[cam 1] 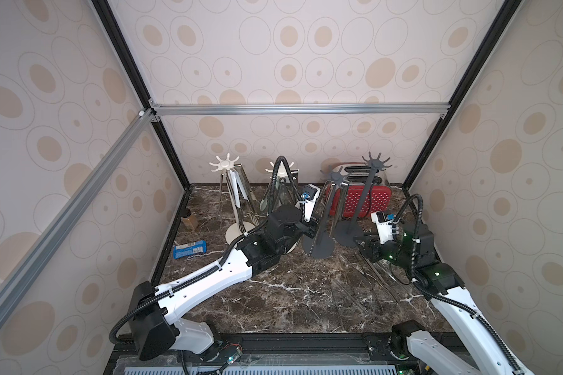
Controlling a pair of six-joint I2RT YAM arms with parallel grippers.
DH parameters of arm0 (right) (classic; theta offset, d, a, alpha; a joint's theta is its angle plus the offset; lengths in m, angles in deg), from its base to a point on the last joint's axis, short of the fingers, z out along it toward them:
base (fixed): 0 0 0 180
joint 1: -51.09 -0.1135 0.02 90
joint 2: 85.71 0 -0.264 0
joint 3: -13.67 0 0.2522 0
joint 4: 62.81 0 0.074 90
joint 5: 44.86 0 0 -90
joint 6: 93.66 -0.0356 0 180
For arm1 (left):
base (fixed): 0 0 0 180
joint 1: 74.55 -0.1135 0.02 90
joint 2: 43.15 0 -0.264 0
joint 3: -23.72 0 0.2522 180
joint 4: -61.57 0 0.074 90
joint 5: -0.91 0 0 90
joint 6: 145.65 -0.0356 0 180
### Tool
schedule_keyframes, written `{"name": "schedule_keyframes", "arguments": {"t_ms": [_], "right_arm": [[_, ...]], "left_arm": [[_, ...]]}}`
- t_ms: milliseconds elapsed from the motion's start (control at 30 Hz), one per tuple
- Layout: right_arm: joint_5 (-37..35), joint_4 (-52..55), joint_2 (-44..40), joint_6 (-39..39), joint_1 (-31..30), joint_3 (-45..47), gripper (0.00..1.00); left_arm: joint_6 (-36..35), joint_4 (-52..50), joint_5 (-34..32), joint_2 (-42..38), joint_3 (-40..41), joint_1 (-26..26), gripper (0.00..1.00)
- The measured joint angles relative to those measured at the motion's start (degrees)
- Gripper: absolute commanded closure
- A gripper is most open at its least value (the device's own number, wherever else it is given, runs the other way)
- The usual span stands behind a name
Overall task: Hang food tongs on kitchen utensil racks
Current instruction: Hang the food tongs on the rack.
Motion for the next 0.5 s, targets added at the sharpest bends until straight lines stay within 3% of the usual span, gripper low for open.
{"name": "schedule_keyframes", "arguments": {"t_ms": [500], "right_arm": [[-0.11,0.0,-0.07,0.13,0.0,0.0,0.5]], "left_arm": [[0.7,2.19,-0.44,2.29,0.2,-0.22,1.0]]}}
